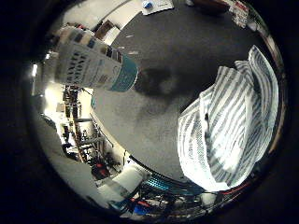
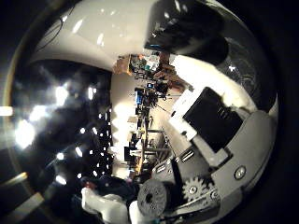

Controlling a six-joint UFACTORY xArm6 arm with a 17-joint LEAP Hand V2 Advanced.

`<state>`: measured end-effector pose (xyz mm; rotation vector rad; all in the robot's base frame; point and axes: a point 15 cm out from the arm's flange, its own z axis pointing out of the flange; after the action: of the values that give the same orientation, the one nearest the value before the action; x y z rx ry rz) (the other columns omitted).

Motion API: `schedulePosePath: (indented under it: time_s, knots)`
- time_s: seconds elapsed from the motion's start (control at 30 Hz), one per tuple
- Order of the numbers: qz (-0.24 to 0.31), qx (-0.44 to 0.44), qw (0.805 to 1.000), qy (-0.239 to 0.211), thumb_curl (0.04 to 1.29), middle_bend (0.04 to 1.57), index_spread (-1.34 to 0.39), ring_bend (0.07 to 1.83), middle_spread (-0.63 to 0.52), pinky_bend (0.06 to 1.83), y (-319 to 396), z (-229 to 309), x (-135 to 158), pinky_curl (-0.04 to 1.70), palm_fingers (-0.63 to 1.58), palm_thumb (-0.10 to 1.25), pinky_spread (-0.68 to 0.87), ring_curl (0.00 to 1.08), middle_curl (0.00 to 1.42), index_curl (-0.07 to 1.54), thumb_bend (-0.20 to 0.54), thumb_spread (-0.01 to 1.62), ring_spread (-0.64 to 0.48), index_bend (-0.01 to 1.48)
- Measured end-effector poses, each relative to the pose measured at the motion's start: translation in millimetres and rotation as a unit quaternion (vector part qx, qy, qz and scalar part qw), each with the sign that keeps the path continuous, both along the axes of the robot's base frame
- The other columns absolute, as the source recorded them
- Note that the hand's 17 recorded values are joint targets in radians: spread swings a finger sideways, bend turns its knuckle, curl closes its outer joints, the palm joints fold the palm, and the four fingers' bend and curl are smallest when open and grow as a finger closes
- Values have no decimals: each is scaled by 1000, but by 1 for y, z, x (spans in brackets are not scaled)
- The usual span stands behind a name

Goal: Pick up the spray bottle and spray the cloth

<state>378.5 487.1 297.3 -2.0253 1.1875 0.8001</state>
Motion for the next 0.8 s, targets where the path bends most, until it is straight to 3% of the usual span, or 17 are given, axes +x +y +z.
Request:
schedulePosePath:
  time_s: [0.07,0.27,0.5,0.8]
  knots:
    - [21,-2,1000,-1,338,275,-545,471,-375,806,-1,2,-6,59,501,657,541,155,350,459,-49,913,-267,156]
    - [33,-11,999,-19,326,223,-438,475,-256,947,-10,-2,2,85,309,472,582,162,353,349,-46,857,-30,145]
    - [27,-10,999,-17,333,198,-384,462,-150,998,-17,0,9,102,178,409,596,178,359,302,-38,839,140,156]
    - [22,-12,999,-23,347,194,-377,435,-106,970,-26,14,13,109,157,452,608,196,355,302,-34,844,201,171]
